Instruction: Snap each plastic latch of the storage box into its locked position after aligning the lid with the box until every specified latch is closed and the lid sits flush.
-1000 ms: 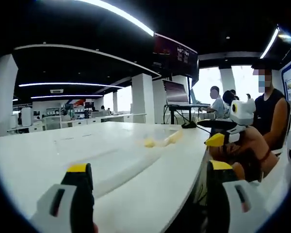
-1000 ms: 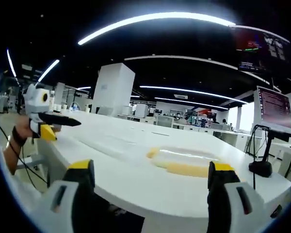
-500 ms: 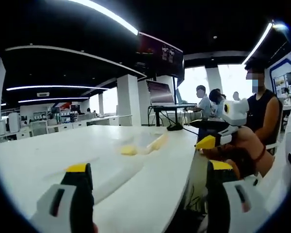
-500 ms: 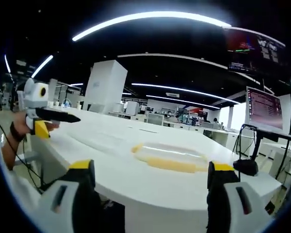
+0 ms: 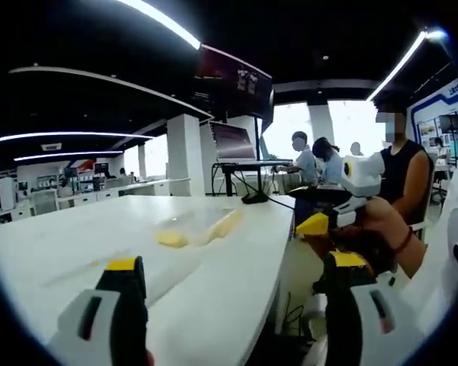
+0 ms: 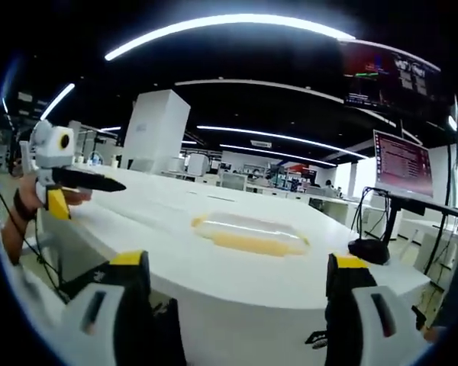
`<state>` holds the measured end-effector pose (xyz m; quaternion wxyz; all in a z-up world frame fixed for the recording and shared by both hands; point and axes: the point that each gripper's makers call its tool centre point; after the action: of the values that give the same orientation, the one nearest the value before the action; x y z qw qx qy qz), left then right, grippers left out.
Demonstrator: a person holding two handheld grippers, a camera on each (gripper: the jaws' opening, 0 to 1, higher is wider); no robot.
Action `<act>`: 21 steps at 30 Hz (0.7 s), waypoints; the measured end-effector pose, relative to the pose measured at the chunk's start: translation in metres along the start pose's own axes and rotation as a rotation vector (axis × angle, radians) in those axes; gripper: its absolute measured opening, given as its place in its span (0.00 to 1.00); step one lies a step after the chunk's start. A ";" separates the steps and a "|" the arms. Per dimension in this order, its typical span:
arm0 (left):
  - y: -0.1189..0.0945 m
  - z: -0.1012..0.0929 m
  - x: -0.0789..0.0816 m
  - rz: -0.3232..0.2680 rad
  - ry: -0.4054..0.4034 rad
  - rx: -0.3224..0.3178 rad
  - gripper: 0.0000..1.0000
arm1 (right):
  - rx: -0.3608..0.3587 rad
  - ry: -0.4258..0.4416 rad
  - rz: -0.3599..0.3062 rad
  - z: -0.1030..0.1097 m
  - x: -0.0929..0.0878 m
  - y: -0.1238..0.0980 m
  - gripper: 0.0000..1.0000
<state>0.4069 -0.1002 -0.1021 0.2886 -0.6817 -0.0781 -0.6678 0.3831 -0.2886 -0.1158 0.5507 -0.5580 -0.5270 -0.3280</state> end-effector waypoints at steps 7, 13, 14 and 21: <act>0.002 -0.002 0.000 0.008 0.005 -0.012 0.98 | 0.003 -0.002 0.011 0.001 -0.003 0.003 0.96; 0.006 -0.004 0.006 0.012 0.022 -0.031 0.98 | 0.001 -0.007 0.012 0.000 -0.002 0.004 0.95; 0.007 -0.004 0.007 0.010 0.026 -0.033 0.98 | 0.000 -0.008 0.011 -0.001 -0.001 0.004 0.95; 0.009 0.001 0.011 0.014 0.043 -0.020 0.97 | 0.005 -0.038 0.001 -0.002 0.005 0.006 0.95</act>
<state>0.4135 -0.1106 -0.0942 0.2880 -0.6708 -0.0603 -0.6808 0.3900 -0.2881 -0.1124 0.5419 -0.5633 -0.5379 -0.3157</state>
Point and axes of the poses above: the point that each gripper's makers call its tool centre point, and the gripper's own axes: y roughly forward along the fingers, z roughly to its left, x roughly out of its top, and after that the axes turned 13 degrees about z, right-handed
